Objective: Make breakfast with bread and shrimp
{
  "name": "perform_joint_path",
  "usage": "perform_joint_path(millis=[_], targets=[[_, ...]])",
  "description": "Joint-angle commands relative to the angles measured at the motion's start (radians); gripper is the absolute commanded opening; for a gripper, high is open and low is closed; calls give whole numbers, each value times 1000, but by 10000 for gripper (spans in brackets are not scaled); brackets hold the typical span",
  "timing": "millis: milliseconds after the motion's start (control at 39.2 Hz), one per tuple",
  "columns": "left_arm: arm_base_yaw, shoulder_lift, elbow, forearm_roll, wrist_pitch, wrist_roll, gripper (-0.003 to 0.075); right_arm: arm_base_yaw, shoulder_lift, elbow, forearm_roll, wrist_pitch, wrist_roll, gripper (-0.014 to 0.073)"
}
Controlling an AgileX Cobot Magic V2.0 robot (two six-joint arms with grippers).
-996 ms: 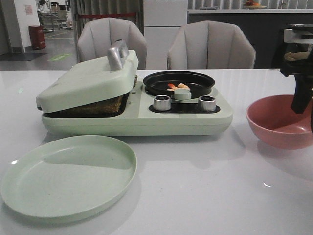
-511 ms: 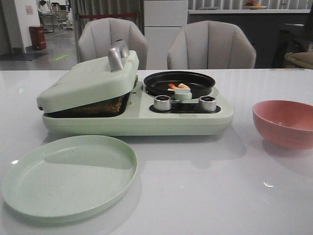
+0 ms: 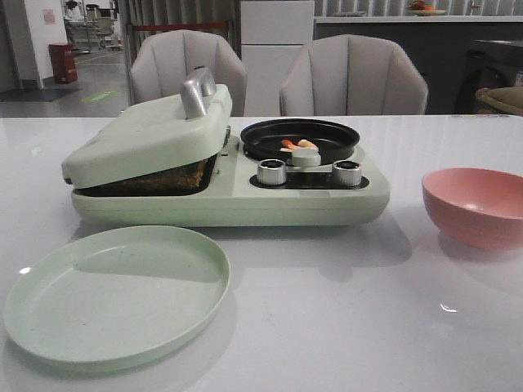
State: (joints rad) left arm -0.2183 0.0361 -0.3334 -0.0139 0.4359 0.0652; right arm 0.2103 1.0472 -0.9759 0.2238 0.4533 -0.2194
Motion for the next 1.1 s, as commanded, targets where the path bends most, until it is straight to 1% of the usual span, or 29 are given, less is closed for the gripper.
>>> perform_joint_path(millis=[0, 102, 179, 409, 536, 664, 843, 894, 919, 1072], targets=[[-5, 13, -26, -15, -90, -11, 114, 44, -125, 81, 9, -182, -13, 426], [-5, 13, -26, -15, -90, -11, 114, 83, -245, 196, 11, -240, -13, 425], [-5, 13, -26, -15, -90, -11, 114, 99, -344, 269, 17, -253, -13, 425], [-5, 13, -26, -15, -90, -11, 114, 103, -666, 521, 19, -319, -13, 425], [-5, 13, -26, -15, -90, -11, 114, 103, -813, 621, 36, -304, -13, 425], [-5, 13, -26, -15, -90, -11, 114, 103, -885, 683, 36, -280, -13, 425], [-5, 13, -26, -15, -90, -11, 114, 103, -889, 728, 36, -329, -13, 420], [-5, 13, -26, -15, -90, -11, 114, 103, -889, 730, 36, -344, -13, 393], [-5, 13, -26, -15, -90, -11, 114, 103, -889, 730, 36, -346, -13, 367], [-5, 13, -26, -16, -86, -11, 114, 103, -889, 730, 36, -339, -13, 147]])
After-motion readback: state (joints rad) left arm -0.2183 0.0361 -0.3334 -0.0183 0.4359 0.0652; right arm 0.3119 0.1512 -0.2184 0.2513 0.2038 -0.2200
